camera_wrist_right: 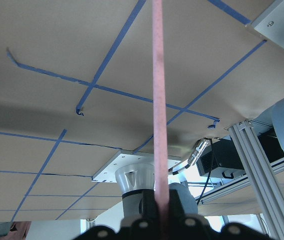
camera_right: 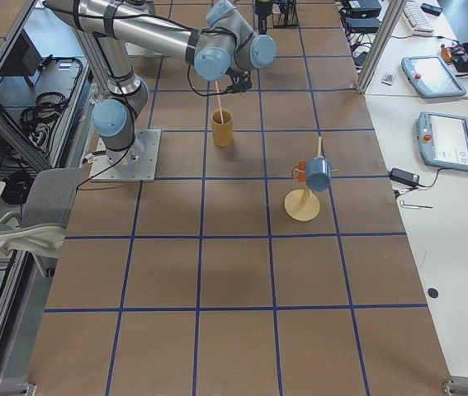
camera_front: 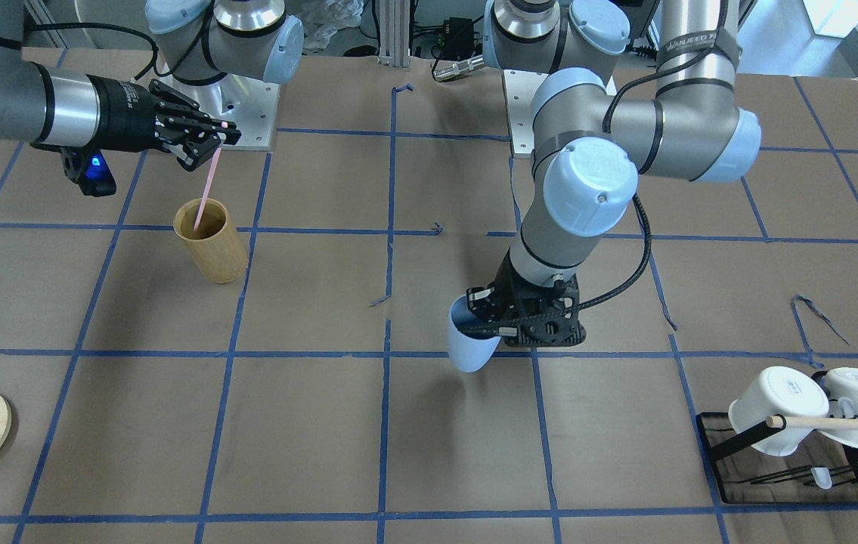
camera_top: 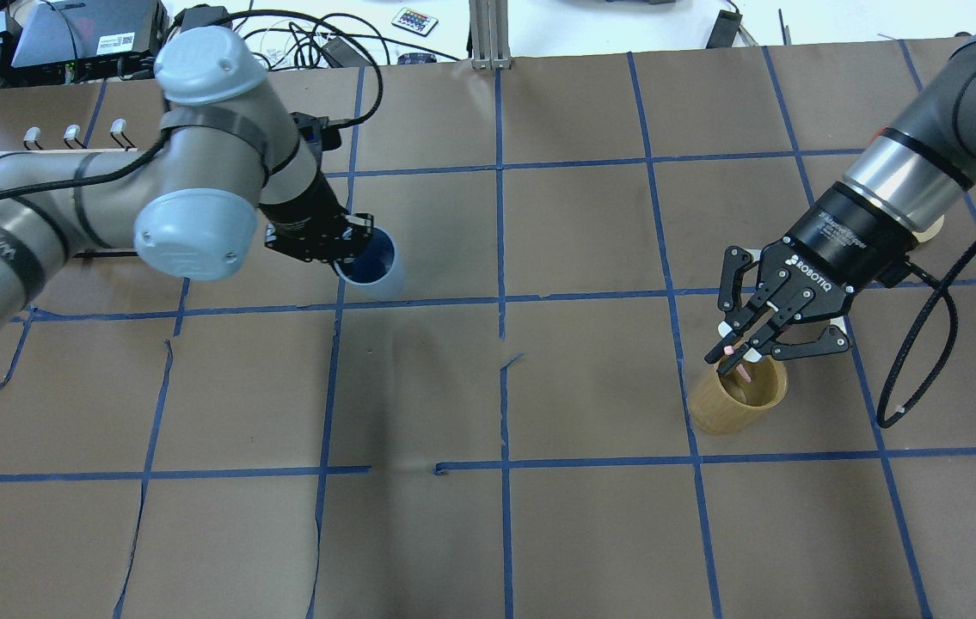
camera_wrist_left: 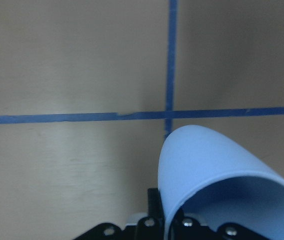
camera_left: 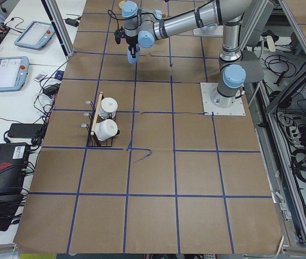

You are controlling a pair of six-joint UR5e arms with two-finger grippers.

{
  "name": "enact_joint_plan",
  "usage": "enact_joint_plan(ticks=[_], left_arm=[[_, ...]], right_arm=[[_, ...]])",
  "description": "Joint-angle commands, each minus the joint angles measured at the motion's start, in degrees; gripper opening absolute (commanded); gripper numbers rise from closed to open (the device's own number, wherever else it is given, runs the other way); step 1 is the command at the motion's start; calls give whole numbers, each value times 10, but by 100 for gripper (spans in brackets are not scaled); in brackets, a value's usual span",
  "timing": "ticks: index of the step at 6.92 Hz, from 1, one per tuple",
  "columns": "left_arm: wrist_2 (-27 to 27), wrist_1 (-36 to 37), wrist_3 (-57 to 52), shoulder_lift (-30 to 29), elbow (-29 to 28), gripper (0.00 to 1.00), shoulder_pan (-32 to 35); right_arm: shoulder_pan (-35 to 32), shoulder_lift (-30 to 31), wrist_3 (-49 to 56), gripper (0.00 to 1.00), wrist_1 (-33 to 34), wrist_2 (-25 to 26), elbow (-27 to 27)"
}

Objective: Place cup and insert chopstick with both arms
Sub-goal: 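Carry blue cup to table center with left gripper while right lifts chopstick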

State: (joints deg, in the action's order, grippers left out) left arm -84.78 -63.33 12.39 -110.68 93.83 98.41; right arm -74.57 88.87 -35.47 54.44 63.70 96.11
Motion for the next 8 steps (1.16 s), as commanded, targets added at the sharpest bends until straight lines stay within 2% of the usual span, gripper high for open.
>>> enact_joint_plan(ticks=[1,2,3,5,6,8], left_arm=[[-1,7,42,-90,-101,0,48],[-8,10,52,-114,-127,0,61],[-10,10,56,-129,-134,0,73],[-9,11,43,-139,-125,0,78],[-9,9,44,-140,-124,0,78],[-8,3,40,-120,-131,88,79]], right_arm=[[0,-5,-5,0,-12,-4,-64],[1,-18,-8,0,-7,-24,-74],[3,-20,-36,0,25,-44,-73],[2,-38,-82,0,88,-43,-70],[3,-48,-83,0,93,-43,-74],[2,-48,-83,0,101,-42,-69]])
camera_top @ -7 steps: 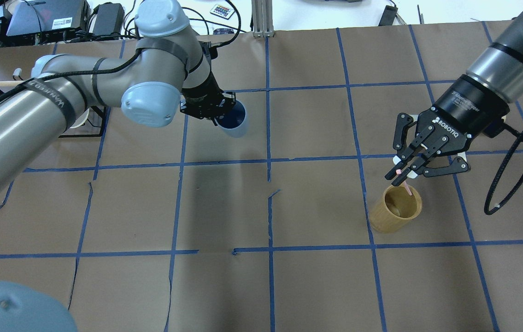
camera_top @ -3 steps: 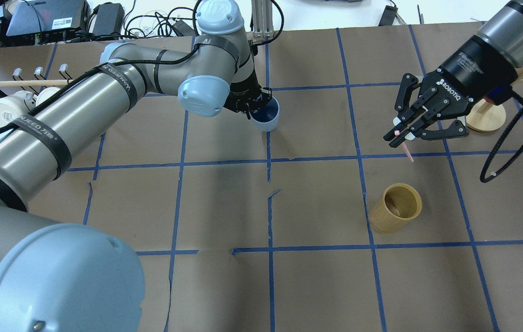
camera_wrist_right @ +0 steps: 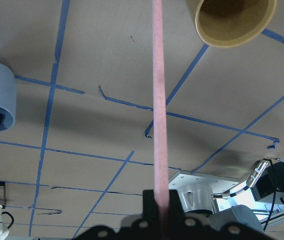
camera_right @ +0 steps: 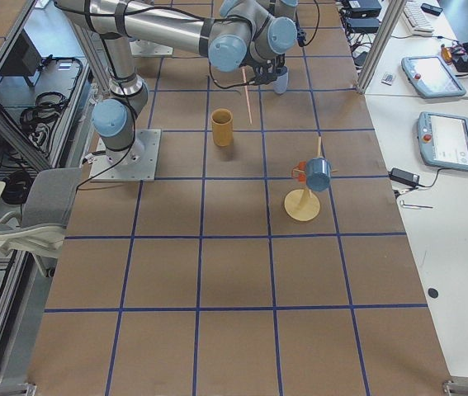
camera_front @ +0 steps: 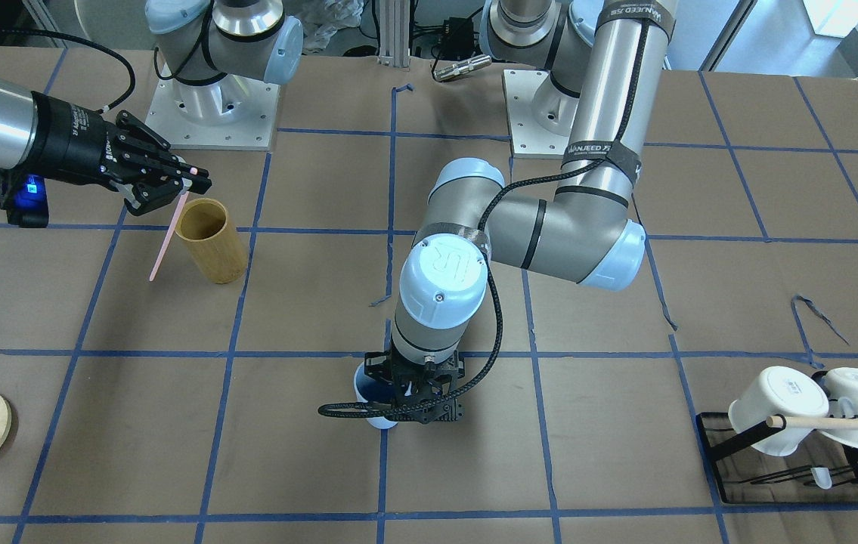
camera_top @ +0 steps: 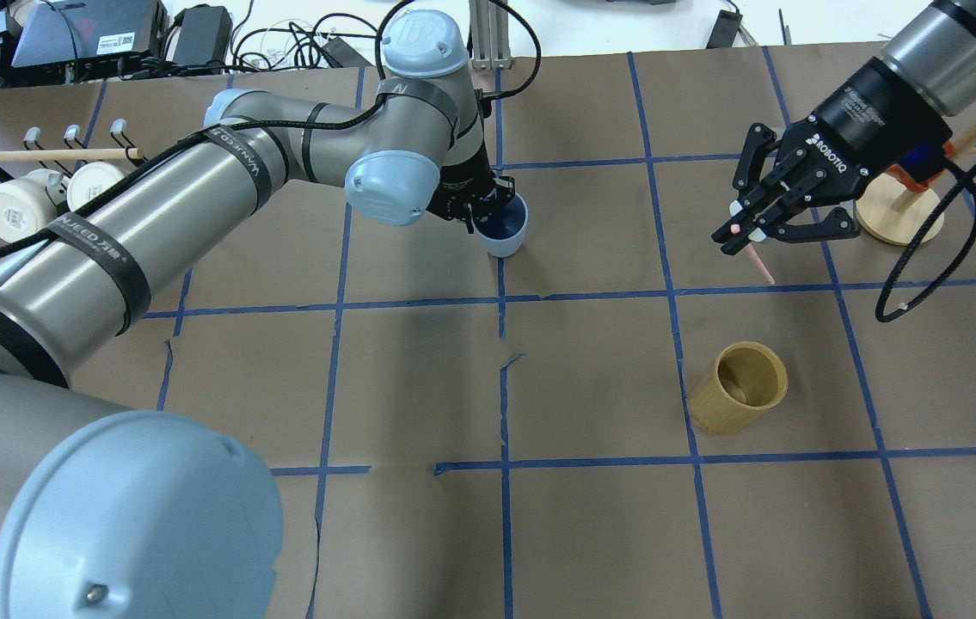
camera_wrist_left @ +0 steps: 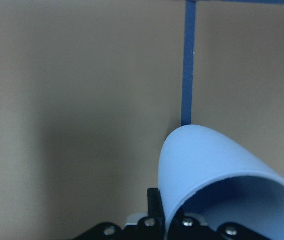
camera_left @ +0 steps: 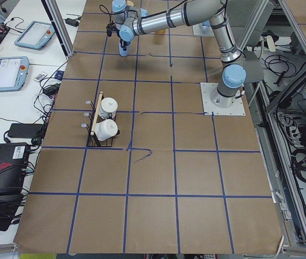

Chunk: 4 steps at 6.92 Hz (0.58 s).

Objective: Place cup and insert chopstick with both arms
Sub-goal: 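Carry blue cup to table center with left gripper while right lifts chopstick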

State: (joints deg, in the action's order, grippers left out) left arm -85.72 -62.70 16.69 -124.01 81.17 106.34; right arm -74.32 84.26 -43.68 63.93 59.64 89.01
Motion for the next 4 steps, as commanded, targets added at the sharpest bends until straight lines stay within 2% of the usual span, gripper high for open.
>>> enact_joint_plan(ticks=[1,2,3,4], left_arm=[[2,-17,-36,30,-6,100,-2],[2,-32,-85,53,-8,100,-17],[-1,-105,-191,94,-15,100,-71],[-8,-136,-263,140,-8,100,-106]], right_arm=[[0,-1,1,0,6,4,1],[0,-1,3,0,6,6,3],[1,-1,4,0,6,6,4],[0,-1,3,0,6,4,4]])
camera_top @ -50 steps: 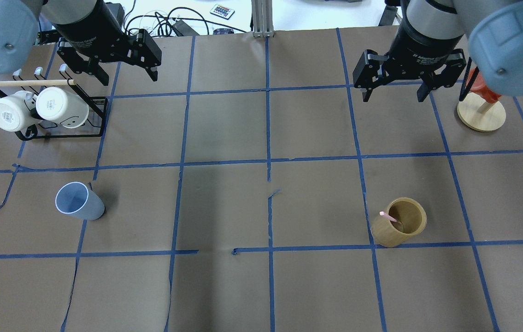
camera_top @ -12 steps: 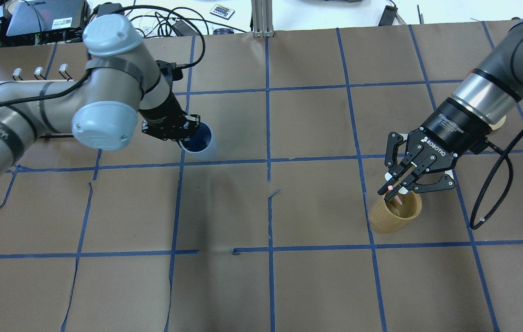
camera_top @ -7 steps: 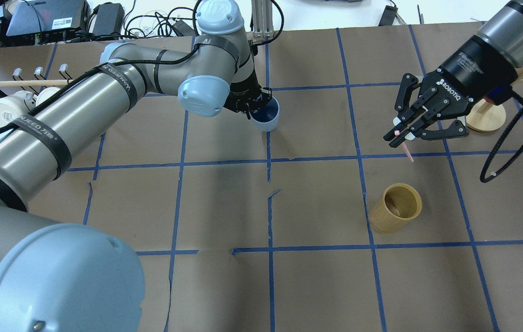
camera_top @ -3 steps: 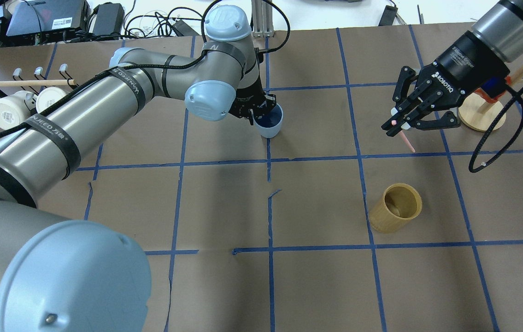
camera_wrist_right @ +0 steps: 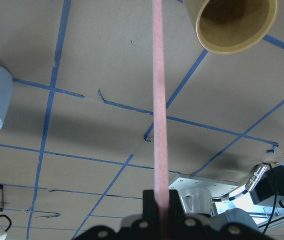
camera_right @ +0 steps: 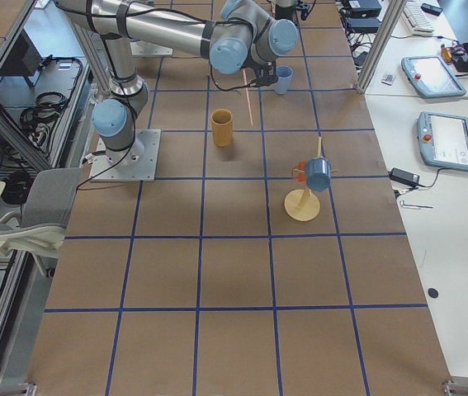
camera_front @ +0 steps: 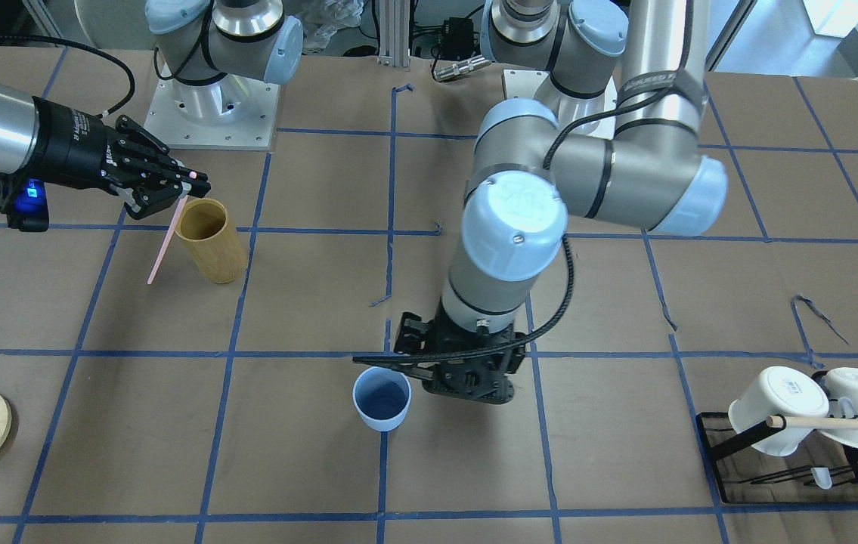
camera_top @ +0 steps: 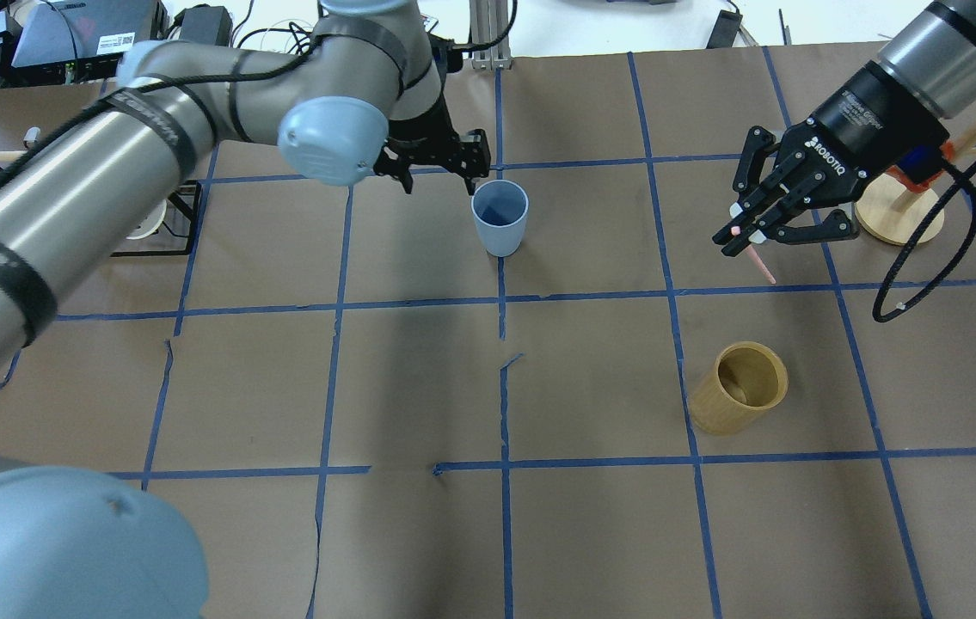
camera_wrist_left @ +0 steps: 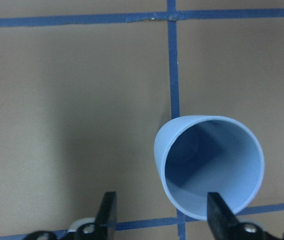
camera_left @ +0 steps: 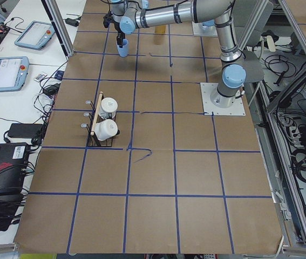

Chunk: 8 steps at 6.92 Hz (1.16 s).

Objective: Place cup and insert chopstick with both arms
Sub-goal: 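Release the blue cup and raise the left gripper away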

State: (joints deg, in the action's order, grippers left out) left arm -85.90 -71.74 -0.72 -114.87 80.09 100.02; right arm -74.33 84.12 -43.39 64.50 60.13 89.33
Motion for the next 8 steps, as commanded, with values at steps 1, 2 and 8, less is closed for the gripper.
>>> enact_joint_plan(ticks=[1,2,8], left_arm=[[-54,-61,-99,92,17,100,-73],[-56,-69,-101,142,73,100,-118],[-59,-114,-7,189,69,100,-89]], right_arm=[[-2,5,-3,0,0,-8,-7],[-5,8,-3,0,-1,-48,-7],[-103,-45,-195,0,221,-306,-38]])
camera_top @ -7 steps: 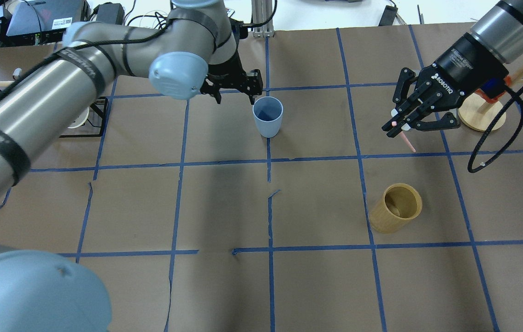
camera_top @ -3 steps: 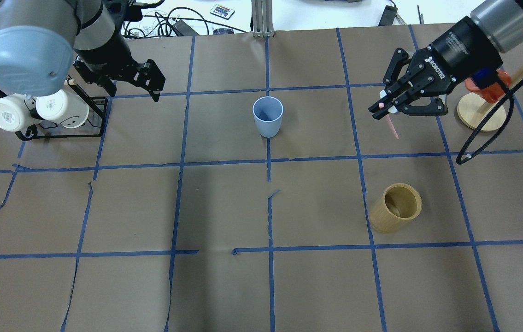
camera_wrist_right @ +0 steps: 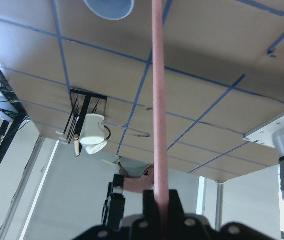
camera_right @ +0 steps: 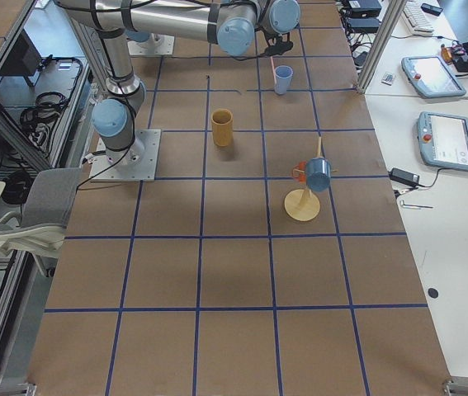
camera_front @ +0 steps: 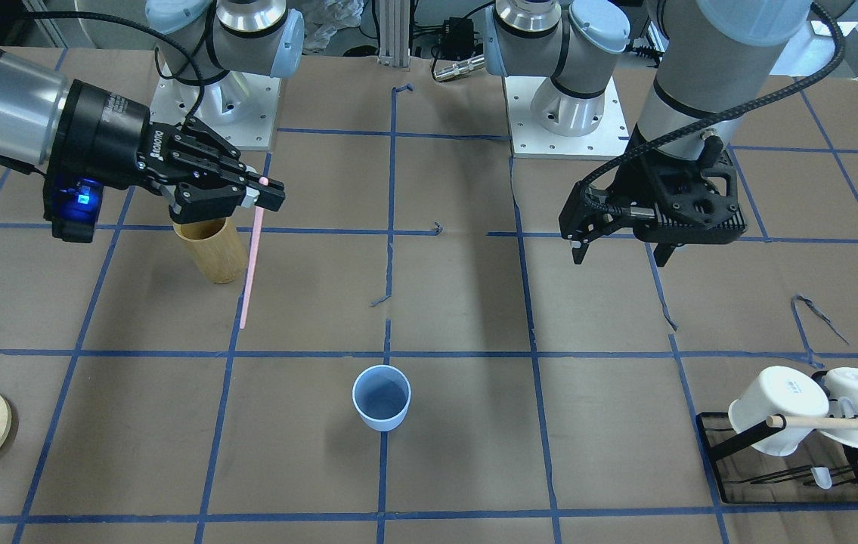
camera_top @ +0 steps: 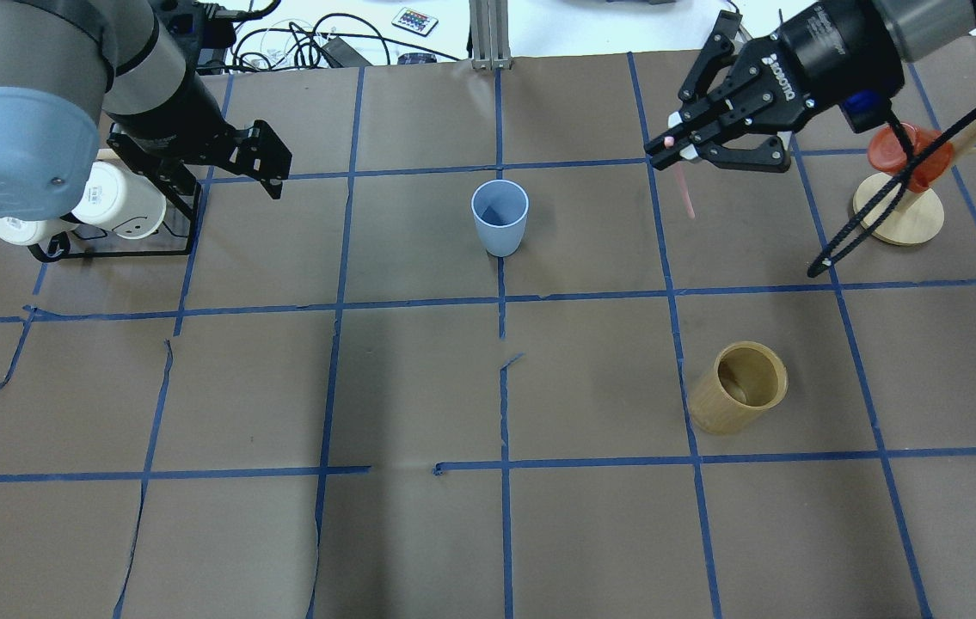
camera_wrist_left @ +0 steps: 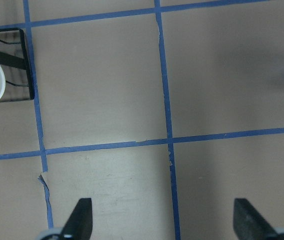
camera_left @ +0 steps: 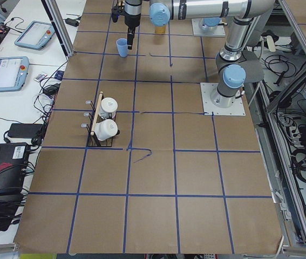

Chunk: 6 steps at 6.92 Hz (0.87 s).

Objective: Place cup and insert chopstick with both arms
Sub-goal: 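Move the chopstick over the blue cup and lower it inside with the right gripper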

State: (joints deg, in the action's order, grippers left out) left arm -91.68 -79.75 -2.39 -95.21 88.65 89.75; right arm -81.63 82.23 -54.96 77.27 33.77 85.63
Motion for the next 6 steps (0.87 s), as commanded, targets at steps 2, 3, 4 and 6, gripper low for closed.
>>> enact_joint_plan(ticks=[2,3,4,6], left_arm=[[-3,-26,4,-2,-14,100,29],[-3,-26,-3,5,-10,100,28],[-3,-26,-16,5,-13,100,28],[-3,-27,-19,7,-9,100,24]], right_arm=[[-62,-83,-197,0,252,-99,1],[-68,-108,-199,0,262,-138,1],[-69,-124,-197,0,262,-152,1],[-69,-146,-199,0,258,-159,5]])
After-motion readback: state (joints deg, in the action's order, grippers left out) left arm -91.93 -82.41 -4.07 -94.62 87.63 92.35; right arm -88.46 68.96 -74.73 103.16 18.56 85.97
